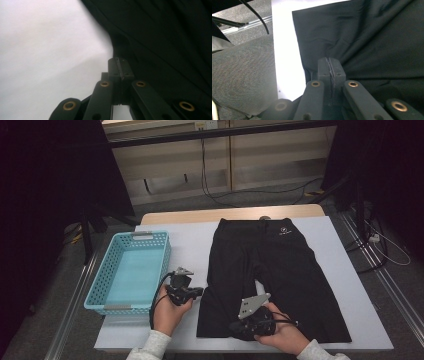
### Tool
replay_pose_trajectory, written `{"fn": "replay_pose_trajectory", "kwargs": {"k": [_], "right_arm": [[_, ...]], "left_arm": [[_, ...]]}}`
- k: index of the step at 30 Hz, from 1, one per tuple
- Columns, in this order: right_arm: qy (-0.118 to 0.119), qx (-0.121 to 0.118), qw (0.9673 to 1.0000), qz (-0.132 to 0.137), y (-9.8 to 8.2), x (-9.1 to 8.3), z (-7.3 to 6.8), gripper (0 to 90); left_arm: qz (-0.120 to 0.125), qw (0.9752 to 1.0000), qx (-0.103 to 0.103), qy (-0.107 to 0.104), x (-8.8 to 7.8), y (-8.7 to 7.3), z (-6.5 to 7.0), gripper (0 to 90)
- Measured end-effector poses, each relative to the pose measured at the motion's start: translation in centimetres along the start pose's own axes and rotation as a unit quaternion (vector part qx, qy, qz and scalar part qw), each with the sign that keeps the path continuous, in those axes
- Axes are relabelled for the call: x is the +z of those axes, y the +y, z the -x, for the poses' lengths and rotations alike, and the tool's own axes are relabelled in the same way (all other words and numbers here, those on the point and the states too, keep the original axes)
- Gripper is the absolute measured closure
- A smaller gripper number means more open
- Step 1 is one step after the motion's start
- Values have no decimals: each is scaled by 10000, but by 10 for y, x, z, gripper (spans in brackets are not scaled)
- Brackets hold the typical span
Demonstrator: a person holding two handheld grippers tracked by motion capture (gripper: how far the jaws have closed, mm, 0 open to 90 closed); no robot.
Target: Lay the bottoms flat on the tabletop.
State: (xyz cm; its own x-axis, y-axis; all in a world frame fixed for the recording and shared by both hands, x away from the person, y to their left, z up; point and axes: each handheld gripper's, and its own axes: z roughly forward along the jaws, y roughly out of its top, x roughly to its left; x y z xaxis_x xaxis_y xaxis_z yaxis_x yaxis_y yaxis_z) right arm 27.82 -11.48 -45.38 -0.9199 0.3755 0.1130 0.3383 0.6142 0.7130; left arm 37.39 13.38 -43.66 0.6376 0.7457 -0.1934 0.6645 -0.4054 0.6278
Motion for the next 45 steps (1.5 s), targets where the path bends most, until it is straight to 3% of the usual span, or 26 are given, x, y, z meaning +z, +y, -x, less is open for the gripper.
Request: {"fn": "replay_pose_trajectory", "kwargs": {"k": [4,6,8,10,12,13,15,16,21,26,30,40,42,43,45], "right_arm": [[25,-17,10000,-8,1,0,-1,900],[21,-16,10000,-12,1,0,-1,900],[15,-32,10000,-22,1,1,0,900],[9,-42,10000,-20,1,1,0,900],[3,-41,10000,-19,1,1,0,900],[3,-26,10000,-28,1,1,0,900],[0,-27,10000,-24,1,1,0,900],[-4,-38,10000,-24,1,1,0,900],[-24,-18,10000,-10,1,1,0,900],[-14,4,10000,-11,1,0,0,900],[43,17,10000,2,1,-1,0,900],[72,27,10000,42,2,-1,-1,900],[95,0,10000,14,2,0,-1,894],[74,59,9999,93,3,-1,-1,810],[56,72,9998,156,4,-2,-1,758]], "left_arm": [[109,9998,-139,6,-8,-1,-4,900],[226,9997,-53,19,-5,-1,-4,882],[291,9995,-74,10,0,-1,-2,694],[271,9996,-37,-20,6,-2,-1,613],[113,9999,-57,-98,12,-4,-1,611],[177,9998,-57,-106,13,-5,0,604],[112,9999,6,-32,13,-4,1,657],[62,9999,-66,-116,13,-3,1,724],[-31,9996,-51,-266,15,-4,4,884],[-155,9996,-22,-219,8,-2,3,900],[-62,9997,-122,-195,-3,-1,-2,900],[-135,9999,-74,-17,-1,-3,-4,900],[-131,9998,-117,-64,-1,-4,-6,899],[-131,9998,-115,-67,-1,-4,-6,880],[-70,9999,-77,-81,-2,-3,-5,856]]}}
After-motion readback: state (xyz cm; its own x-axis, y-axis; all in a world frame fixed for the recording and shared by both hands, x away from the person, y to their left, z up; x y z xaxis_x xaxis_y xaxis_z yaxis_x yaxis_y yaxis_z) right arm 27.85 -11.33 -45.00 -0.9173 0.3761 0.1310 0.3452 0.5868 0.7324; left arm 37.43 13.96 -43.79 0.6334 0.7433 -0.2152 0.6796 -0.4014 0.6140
